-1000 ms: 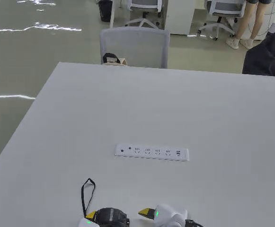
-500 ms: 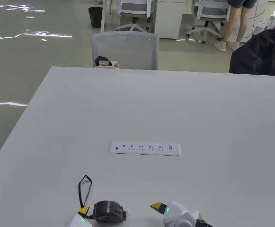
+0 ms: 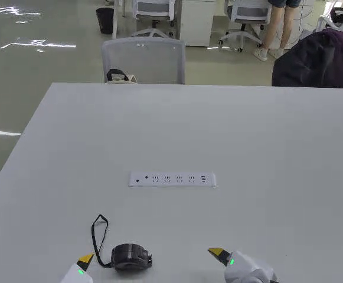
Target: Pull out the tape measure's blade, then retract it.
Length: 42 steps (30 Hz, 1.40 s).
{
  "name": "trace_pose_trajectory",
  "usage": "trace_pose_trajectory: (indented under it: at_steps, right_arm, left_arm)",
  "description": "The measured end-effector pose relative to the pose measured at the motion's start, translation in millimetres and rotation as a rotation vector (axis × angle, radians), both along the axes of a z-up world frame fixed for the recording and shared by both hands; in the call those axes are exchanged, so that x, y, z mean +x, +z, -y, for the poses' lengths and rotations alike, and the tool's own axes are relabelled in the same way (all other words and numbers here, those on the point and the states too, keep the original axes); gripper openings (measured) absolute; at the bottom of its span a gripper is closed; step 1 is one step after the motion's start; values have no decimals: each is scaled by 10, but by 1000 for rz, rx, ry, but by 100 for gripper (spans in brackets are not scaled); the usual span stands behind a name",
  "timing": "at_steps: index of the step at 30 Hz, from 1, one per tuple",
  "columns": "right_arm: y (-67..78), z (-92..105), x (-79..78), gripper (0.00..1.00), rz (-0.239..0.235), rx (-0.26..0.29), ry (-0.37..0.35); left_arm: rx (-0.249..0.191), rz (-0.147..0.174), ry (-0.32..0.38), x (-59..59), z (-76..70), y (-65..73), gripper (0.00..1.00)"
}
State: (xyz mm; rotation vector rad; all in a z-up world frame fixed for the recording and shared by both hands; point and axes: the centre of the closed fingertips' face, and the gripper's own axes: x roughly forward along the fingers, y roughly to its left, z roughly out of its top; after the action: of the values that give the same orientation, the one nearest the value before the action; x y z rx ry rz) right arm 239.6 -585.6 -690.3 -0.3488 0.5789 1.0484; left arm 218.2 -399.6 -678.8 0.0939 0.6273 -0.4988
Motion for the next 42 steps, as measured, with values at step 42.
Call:
trace_pose_trajectory:
  at_steps: [42]
  right_arm:
    - [386,688,-445,91,18,116,-163]
  left_arm:
    - [16,34,-61,-478,-331,78,99]
